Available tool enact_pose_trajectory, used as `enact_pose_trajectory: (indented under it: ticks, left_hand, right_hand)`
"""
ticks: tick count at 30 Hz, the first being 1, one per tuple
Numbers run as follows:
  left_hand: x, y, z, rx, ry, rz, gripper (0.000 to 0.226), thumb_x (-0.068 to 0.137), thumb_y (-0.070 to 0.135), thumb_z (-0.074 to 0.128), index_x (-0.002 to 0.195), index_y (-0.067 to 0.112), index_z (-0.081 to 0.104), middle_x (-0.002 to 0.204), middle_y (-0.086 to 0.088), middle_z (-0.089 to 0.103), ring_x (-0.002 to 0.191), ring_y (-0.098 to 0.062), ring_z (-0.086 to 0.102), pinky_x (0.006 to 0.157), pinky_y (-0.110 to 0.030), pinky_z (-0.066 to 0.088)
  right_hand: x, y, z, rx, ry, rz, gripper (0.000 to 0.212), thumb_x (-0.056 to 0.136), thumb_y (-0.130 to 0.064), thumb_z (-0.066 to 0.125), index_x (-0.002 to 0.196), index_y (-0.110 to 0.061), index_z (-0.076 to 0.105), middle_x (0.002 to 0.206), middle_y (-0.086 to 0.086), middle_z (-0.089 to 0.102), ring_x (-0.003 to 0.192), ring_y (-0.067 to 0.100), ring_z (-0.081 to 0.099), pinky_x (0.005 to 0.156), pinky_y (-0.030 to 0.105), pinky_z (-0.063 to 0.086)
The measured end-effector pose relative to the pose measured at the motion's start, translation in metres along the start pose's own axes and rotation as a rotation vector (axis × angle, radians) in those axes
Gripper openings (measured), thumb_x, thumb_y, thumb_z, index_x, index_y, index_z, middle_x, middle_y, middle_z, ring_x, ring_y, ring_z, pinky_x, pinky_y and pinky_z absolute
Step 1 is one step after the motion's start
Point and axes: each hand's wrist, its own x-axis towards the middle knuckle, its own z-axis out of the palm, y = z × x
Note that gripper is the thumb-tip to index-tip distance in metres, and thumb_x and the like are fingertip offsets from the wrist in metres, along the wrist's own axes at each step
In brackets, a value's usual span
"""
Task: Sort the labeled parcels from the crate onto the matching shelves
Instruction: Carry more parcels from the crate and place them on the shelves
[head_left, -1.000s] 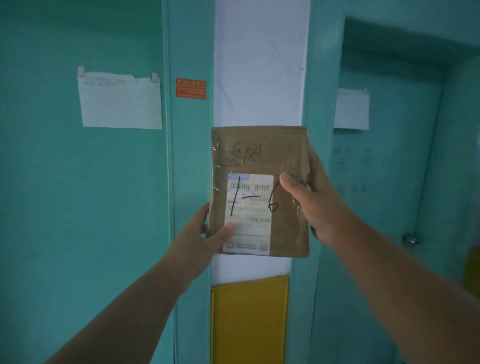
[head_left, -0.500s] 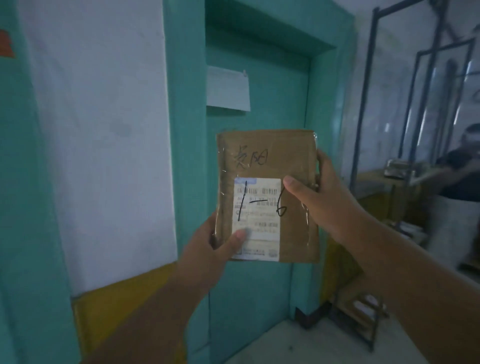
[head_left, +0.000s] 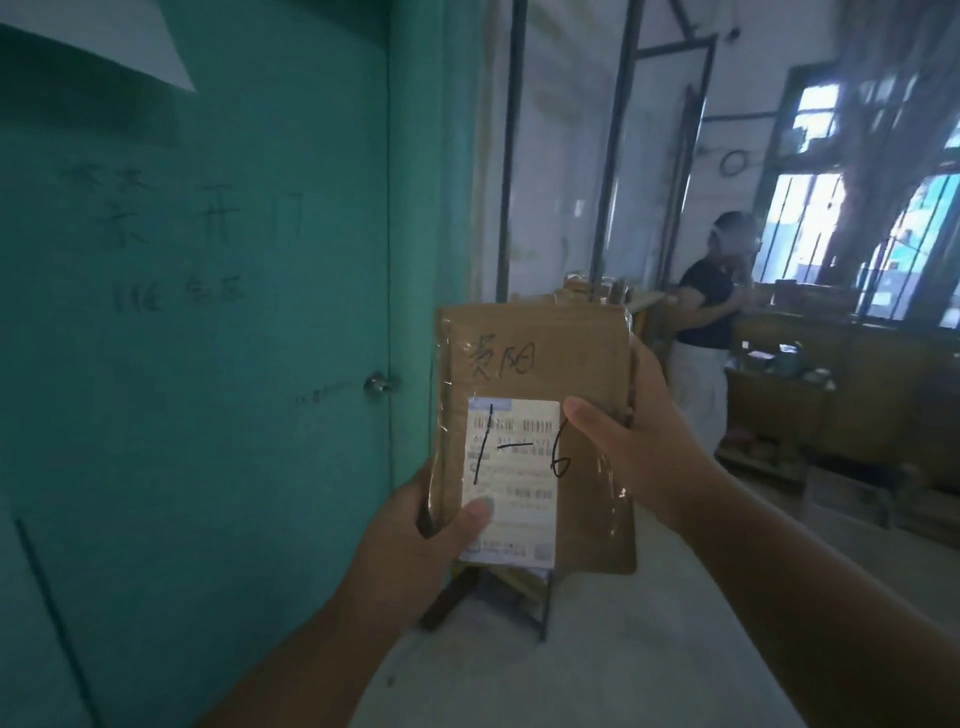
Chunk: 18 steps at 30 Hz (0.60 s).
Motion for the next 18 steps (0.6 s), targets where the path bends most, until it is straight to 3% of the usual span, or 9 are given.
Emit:
enact_pose_trajectory:
  ticks: [3, 5, 8, 10, 13, 15, 18]
  left_hand:
    - [0.058, -0.022, 0.045, 0.013, -0.059, -0.016, 0.019, 0.09, 0.036, 0.069, 0.107, 0.041, 0.066, 0.099, 0.029, 0.073, 0.091, 0.008, 0.069, 0.084, -0.019, 0.056]
    - [0.099, -0.033, 0.081, -0.017, -0.121, -0.034, 0.014, 0.091, 0.035, 0.068, 0.101, 0.042, 0.064, 0.089, 0.034, 0.071, 0.083, 0.013, 0.068, 0.072, -0.011, 0.055]
    - [0.155, -0.033, 0.143, -0.071, -0.233, -0.032, 0.015, 0.093, 0.031, 0.066, 0.095, 0.044, 0.06, 0.073, 0.036, 0.066, 0.072, 0.021, 0.062, 0.057, -0.001, 0.046]
    - [0.189, -0.032, 0.186, -0.097, -0.296, -0.041, 0.015, 0.092, 0.031, 0.068, 0.097, 0.043, 0.061, 0.085, 0.03, 0.069, 0.082, 0.013, 0.068, 0.063, -0.007, 0.053]
    - [0.232, -0.04, 0.25, -0.101, -0.365, -0.036, 0.022, 0.084, 0.046, 0.07, 0.104, 0.041, 0.065, 0.103, 0.019, 0.075, 0.099, -0.004, 0.071, 0.085, -0.031, 0.061]
    - [0.254, -0.047, 0.296, -0.114, -0.409, -0.019, 0.032, 0.076, 0.055, 0.068, 0.105, 0.043, 0.065, 0.103, 0.024, 0.074, 0.099, -0.001, 0.07, 0.088, -0.032, 0.059]
    - [0.286, -0.058, 0.364, -0.111, -0.421, -0.02, 0.039, 0.074, 0.061, 0.068, 0.109, 0.044, 0.064, 0.107, 0.027, 0.072, 0.103, 0.001, 0.069, 0.093, -0.034, 0.057]
  right_hand:
    - [0.038, 0.047, -0.023, -0.006, 0.043, 0.033, 0.08, 0.087, -0.03, 0.071, 0.148, -0.044, 0.021, 0.101, -0.023, 0.068, 0.093, 0.009, 0.072, 0.08, 0.042, 0.062]
    - [0.065, 0.075, -0.045, -0.034, 0.086, 0.066, 0.078, 0.09, -0.026, 0.07, 0.149, -0.041, 0.021, 0.095, -0.032, 0.067, 0.088, 0.0, 0.071, 0.073, 0.034, 0.062]
    - [0.101, 0.105, -0.089, -0.101, 0.205, 0.11, 0.077, 0.089, -0.033, 0.071, 0.148, -0.045, 0.022, 0.098, -0.024, 0.066, 0.087, 0.0, 0.07, 0.068, 0.027, 0.059]
    - [0.119, 0.127, -0.122, -0.141, 0.275, 0.142, 0.078, 0.089, -0.035, 0.071, 0.148, -0.047, 0.021, 0.106, -0.02, 0.062, 0.088, 0.005, 0.069, 0.066, 0.024, 0.056]
    - [0.139, 0.167, -0.17, -0.202, 0.349, 0.184, 0.081, 0.088, -0.04, 0.07, 0.15, -0.046, 0.017, 0.11, -0.021, 0.057, 0.089, 0.002, 0.061, 0.07, 0.027, 0.053]
    - [0.152, 0.201, -0.202, -0.218, 0.383, 0.211, 0.085, 0.087, -0.043, 0.07, 0.151, -0.045, 0.014, 0.113, -0.018, 0.056, 0.089, 0.001, 0.059, 0.075, 0.033, 0.055]
    - [0.179, 0.251, -0.248, -0.209, 0.397, 0.246, 0.088, 0.087, -0.042, 0.07, 0.154, -0.042, 0.013, 0.109, -0.019, 0.053, 0.086, -0.004, 0.057, 0.069, 0.024, 0.053]
